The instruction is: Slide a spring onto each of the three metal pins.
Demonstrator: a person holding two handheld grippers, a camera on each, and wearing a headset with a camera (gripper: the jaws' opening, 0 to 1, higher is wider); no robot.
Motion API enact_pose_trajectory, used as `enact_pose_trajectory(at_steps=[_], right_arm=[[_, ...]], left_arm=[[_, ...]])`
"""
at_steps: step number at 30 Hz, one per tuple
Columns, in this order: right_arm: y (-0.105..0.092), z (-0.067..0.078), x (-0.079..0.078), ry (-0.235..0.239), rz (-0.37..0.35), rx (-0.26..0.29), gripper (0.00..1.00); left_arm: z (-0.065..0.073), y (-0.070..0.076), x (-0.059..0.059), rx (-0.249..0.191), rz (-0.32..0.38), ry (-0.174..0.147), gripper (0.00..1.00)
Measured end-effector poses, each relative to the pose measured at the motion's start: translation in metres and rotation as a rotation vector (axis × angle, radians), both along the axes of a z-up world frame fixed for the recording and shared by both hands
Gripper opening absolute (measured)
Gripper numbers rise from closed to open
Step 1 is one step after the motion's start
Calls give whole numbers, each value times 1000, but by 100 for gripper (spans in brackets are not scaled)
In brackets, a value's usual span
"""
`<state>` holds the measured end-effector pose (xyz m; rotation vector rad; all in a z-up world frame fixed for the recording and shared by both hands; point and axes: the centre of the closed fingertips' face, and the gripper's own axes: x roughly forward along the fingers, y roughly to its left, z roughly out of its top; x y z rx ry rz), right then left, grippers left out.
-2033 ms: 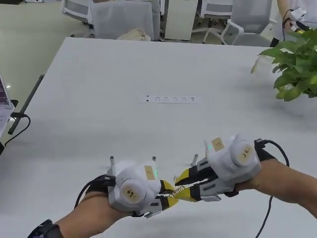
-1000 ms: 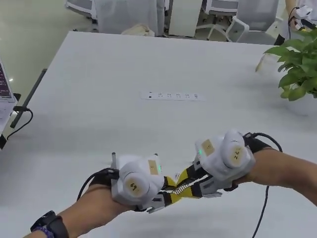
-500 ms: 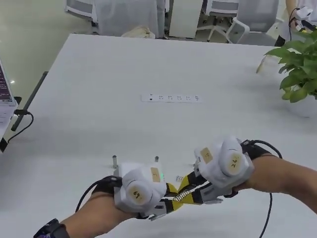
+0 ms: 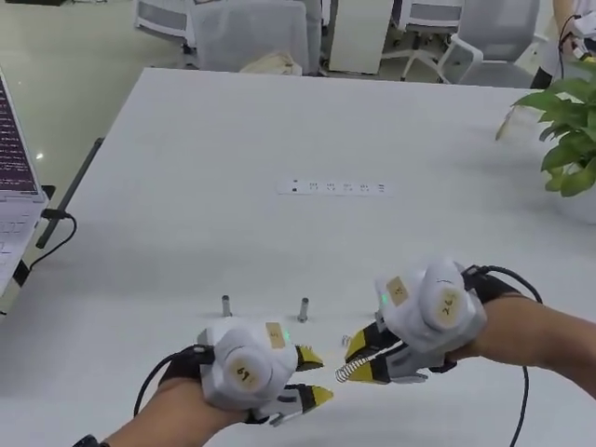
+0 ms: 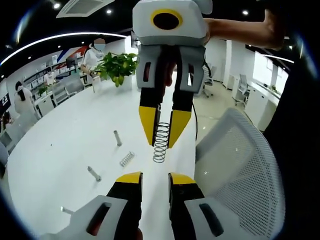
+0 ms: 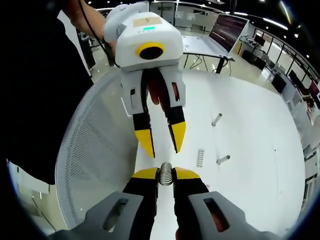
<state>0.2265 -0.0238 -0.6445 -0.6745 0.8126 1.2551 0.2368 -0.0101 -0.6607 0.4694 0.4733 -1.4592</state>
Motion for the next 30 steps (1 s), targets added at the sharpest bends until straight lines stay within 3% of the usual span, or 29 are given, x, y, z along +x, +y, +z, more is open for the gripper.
enact_pose_trajectory(at_steps=[10,30], right_arm=[[-1,-8,7,12,-8,-8,8],[8,-19,35,18,-11,-54,8]], left_arm=[[-3,28,15,-15,116,34,16],[-1,94,54,-57,375,60,28]])
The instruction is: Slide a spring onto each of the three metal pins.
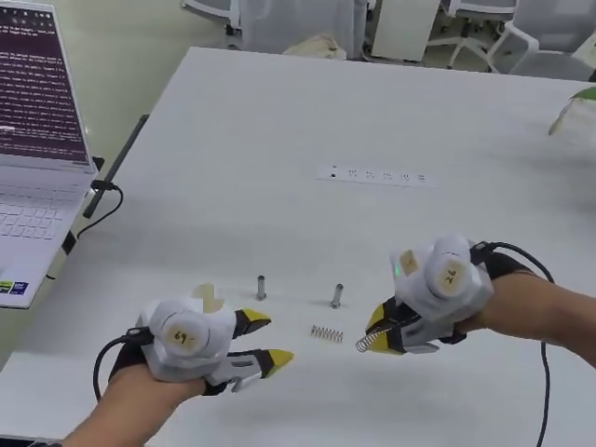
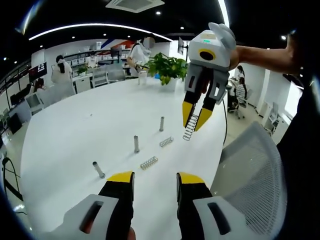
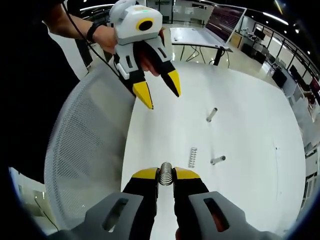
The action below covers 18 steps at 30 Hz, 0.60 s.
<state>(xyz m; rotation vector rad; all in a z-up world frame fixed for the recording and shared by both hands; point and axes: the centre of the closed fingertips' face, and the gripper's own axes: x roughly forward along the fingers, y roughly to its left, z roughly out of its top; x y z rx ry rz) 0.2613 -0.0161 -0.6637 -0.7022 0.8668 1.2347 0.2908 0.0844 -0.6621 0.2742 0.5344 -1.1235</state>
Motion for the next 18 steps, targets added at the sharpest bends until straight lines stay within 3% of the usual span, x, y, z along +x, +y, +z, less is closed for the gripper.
enact_pose_trajectory(at_steps=[18], right_arm=[[15,-20,34,11,-14,-46,8]], left_arm=[[-8,59,19,-13,158,17,42]])
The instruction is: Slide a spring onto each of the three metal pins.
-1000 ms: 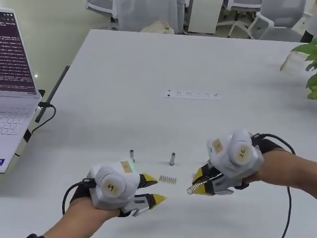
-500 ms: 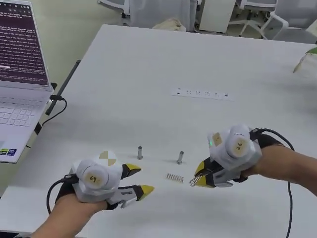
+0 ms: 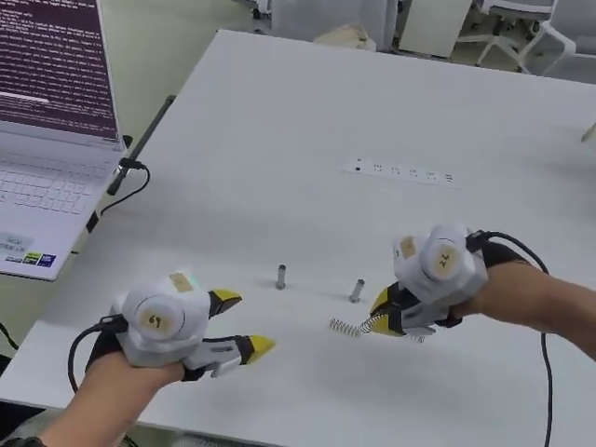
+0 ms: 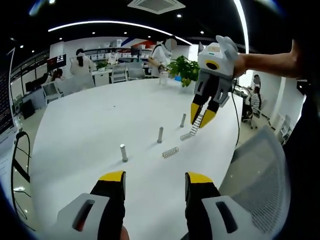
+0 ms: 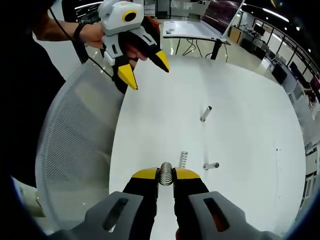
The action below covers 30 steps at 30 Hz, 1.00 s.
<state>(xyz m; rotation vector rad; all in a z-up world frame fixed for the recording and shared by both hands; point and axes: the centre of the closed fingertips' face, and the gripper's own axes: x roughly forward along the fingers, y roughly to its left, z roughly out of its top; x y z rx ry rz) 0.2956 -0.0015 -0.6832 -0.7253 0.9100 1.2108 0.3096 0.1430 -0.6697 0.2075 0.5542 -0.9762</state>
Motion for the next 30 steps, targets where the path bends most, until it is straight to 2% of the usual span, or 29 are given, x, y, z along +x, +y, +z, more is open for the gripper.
enact_pose_trajectory(at_steps=[6,13,16,20,30], right_arm=[[9,-3,11,2,9,-5,8],[22,-4,24,4,21,-7,8],[28,-2,29,13,25,8,8],[34,-2,38,10,35,2,8],[51,-1,56,19,62,1,8]], left_arm=[[-1,13,2,1,30,-2,45],[-3,21,-2,13,45,9,53],[-5,22,-4,21,44,10,55],[-5,23,-5,26,44,8,57],[-5,23,-4,11,55,13,59]])
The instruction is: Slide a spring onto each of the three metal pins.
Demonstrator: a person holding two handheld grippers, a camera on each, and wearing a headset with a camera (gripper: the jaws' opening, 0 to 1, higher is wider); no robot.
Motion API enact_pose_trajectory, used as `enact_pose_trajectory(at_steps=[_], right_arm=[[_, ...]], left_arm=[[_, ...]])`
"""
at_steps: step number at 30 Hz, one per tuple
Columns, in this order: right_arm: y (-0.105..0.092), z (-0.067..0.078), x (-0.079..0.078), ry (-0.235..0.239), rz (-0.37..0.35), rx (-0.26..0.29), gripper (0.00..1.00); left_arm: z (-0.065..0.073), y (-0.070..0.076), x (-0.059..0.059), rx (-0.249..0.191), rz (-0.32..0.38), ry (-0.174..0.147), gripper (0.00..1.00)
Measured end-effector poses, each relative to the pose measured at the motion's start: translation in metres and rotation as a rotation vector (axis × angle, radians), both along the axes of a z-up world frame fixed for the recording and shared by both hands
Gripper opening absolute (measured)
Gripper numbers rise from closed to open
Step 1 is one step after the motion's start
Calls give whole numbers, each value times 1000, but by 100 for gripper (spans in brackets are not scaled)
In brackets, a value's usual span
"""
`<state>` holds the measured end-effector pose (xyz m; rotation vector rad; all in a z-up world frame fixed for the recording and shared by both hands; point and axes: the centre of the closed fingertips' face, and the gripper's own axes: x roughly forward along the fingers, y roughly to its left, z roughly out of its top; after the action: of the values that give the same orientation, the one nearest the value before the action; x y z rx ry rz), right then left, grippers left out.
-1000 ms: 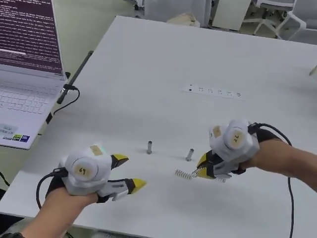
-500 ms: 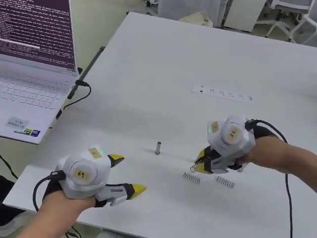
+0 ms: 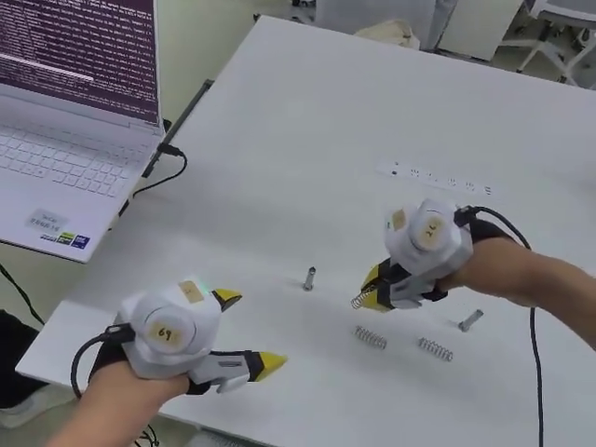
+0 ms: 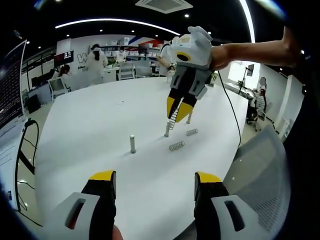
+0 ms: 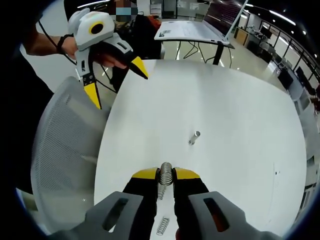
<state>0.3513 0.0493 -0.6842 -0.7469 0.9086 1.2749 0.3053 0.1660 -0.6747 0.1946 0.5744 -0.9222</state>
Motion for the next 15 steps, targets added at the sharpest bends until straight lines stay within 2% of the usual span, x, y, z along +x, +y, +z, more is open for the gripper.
enact_pose_trajectory(at_steps=[15], right_arm=[[15,-3,32,-17,13,-23,8]], left_arm=[[2,-1,2,-13,4,1,60]])
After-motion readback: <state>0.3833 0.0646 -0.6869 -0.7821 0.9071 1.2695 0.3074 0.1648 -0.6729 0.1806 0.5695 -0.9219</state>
